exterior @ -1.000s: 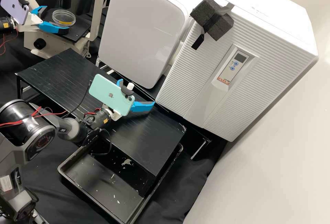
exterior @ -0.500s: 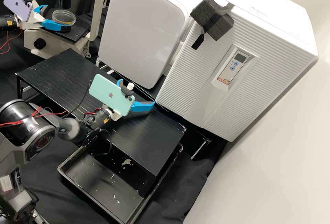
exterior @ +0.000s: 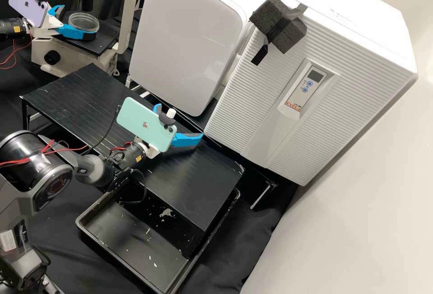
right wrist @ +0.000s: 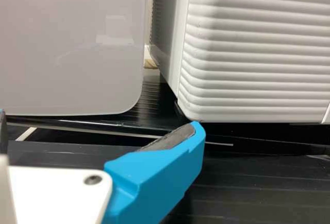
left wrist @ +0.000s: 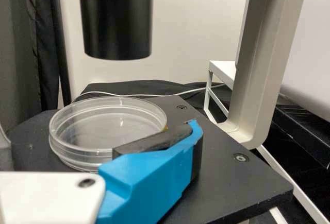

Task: Place the petri dish on the bench

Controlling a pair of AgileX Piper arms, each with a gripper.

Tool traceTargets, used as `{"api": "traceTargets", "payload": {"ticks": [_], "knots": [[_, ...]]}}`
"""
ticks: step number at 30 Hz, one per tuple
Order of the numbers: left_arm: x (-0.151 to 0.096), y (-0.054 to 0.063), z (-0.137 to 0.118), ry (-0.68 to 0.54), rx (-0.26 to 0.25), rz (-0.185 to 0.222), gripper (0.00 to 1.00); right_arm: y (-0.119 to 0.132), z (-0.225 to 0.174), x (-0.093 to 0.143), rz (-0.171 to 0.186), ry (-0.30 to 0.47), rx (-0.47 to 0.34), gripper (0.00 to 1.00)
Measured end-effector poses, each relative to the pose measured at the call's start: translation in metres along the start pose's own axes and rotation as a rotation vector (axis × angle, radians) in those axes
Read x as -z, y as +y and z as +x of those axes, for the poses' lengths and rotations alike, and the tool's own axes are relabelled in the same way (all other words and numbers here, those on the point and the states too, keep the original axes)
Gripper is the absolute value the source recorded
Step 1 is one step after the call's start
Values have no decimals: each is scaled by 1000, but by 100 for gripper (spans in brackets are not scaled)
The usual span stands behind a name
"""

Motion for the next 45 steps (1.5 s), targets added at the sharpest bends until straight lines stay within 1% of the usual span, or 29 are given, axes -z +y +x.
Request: {"api": "traceTargets", "payload": {"ticks": [5,6,26,33,45], "knots": [[-1,1,1,-6,-1,-8,100,0,0,0,0,0,0,100],[-1,1,1,-6,-1,-8,0,0,0,0,0,0,0,100],[1,2,0,-1,-3,-8,0,0,0,0,0,0,0,100],[5,2,-1,9,-11,-25,0,0,0,0,0,0,0,100],[8,1,-3,13,-24,-31,0,0,0,0,0,0,0,100]]}}
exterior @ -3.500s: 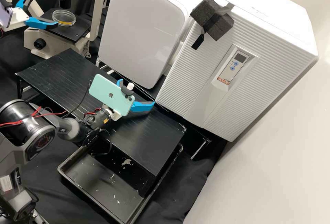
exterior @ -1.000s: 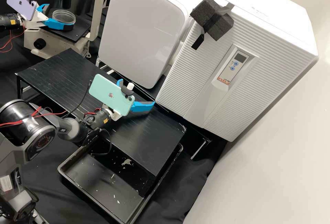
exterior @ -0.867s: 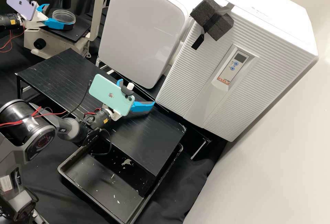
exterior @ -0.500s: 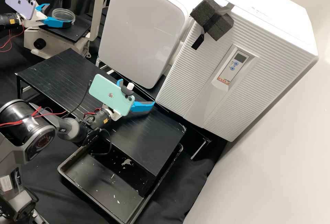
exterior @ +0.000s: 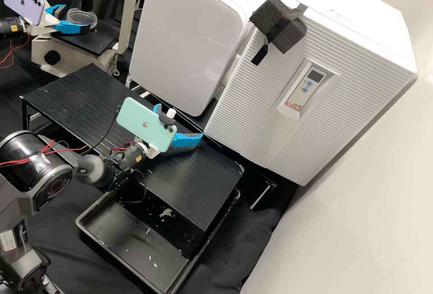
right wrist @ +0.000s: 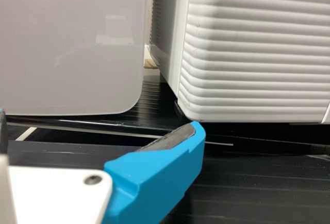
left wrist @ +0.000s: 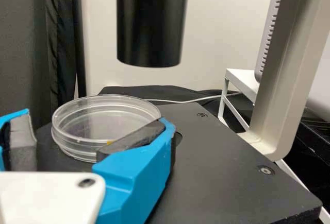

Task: Place the petri dish on the bench

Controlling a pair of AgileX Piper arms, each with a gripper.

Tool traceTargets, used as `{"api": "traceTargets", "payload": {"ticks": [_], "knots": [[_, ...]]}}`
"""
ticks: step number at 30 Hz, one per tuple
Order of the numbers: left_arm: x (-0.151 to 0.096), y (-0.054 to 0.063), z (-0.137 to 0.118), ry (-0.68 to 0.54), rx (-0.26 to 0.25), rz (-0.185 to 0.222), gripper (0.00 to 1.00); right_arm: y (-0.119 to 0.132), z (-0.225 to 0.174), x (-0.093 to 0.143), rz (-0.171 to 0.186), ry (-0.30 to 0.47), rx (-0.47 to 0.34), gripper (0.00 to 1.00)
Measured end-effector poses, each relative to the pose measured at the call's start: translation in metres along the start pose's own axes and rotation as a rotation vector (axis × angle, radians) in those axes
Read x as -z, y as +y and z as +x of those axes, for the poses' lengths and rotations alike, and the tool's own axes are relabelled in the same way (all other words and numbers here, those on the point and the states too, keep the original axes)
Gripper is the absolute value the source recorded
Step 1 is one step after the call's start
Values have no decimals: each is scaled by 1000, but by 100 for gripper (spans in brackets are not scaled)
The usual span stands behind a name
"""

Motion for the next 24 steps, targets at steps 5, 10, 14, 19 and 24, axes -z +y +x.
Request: {"api": "traceTargets", "payload": {"ticks": [5,10,14,19,24], "knots": [[1,-1,-1,4,-3,-8,0,0,0,0,0,0,0,100],[1,0,-2,8,-17,-22,0,0,0,0,0,0,0,100],[1,-2,-1,-4,-10,-13,0,0,0,0,0,0,0,100],[1,-2,-1,-5,-9,-11,0,0,0,0,0,0,0,100],[1,-3,-2,-6,-8,-11,0,0,0,0,0,0,0,100]]}}
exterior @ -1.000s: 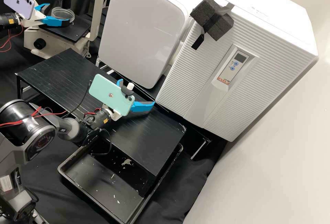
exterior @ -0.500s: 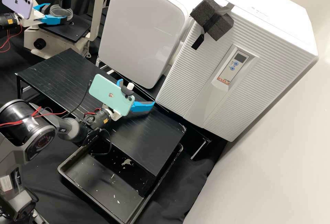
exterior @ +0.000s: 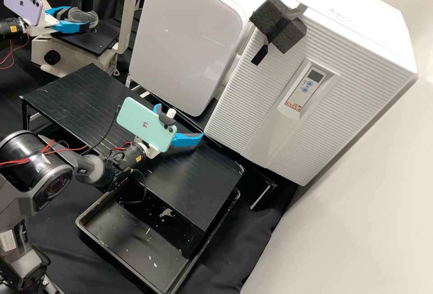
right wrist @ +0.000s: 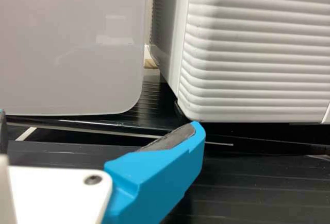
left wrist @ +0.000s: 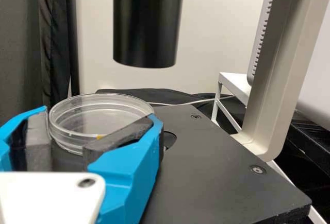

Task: Place the petri dish on the bench

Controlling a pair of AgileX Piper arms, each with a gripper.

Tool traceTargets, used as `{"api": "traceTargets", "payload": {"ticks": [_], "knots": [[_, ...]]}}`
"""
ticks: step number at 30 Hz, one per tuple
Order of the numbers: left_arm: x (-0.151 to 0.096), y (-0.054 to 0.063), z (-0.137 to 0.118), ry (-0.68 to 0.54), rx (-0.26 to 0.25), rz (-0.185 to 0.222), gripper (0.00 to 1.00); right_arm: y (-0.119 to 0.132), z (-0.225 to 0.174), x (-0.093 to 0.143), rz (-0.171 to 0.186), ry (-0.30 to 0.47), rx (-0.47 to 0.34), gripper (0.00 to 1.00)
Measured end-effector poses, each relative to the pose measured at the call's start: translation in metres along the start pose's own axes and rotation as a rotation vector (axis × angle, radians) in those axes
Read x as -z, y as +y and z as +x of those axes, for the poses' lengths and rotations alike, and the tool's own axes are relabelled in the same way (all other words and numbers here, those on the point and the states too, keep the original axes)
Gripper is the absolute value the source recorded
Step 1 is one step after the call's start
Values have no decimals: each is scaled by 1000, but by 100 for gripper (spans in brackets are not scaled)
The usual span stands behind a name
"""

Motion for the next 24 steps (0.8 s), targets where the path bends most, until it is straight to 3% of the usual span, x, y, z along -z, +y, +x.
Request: {"api": "traceTargets", "payload": {"ticks": [10,15,21,24], "knots": [[-3,-3,-8,-22,-3,-6,0,0,0,0,0,0,0,100],[-19,-2,-23,-83,23,12,0,0,0,0,0,0,0,100],[-46,-4,-44,-209,70,106,0,0,0,0,0,0,0,100],[-52,-1,-49,-241,59,121,0,0,0,0,0,0,0,100]]}}
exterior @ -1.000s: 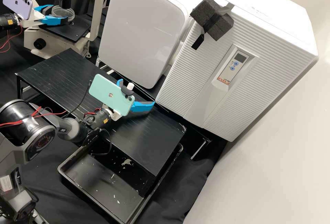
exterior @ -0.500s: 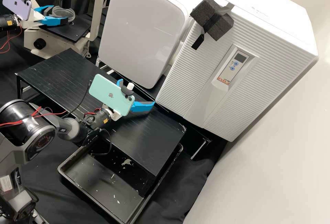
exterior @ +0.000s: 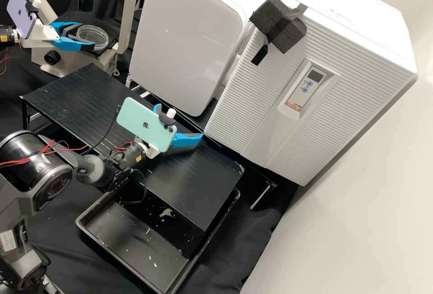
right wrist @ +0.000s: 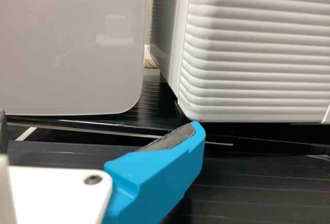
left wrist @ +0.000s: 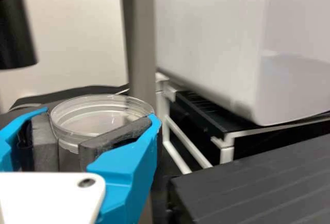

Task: Place the petri dish on the bench

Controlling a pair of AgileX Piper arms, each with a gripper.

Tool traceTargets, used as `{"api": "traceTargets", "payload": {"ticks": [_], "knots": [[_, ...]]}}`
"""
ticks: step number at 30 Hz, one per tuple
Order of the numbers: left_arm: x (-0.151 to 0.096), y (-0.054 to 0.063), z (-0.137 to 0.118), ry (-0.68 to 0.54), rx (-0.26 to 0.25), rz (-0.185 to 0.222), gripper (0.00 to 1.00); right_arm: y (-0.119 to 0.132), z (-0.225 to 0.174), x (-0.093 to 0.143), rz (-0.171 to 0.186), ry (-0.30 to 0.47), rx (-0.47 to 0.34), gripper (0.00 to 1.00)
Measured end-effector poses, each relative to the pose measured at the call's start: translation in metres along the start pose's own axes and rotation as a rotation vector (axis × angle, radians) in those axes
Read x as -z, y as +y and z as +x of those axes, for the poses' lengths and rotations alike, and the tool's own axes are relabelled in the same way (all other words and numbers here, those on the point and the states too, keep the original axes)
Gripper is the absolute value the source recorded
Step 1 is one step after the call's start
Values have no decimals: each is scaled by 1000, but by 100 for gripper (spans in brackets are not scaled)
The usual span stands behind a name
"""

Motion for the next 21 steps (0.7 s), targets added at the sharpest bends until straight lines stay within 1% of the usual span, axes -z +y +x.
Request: {"api": "traceTargets", "payload": {"ticks": [3,8,11,14,16,18,21], "knots": [[-1,1,0,-4,-6,1,0,0,0,0,0,0,0,100],[-1,0,-1,-2,0,0,0,0,0,0,0,0,0,100],[-1,-5,-5,2,16,-7,0,0,0,0,0,0,0,100],[-7,-7,-11,-7,24,-38,0,0,0,0,0,0,0,100],[-16,-7,-14,-31,27,-50,0,0,0,0,0,0,0,100],[-30,-7,-18,-81,27,-50,0,0,0,0,0,0,0,100],[-58,-13,-25,-200,45,-29,0,0,0,0,0,0,0,100]]}}
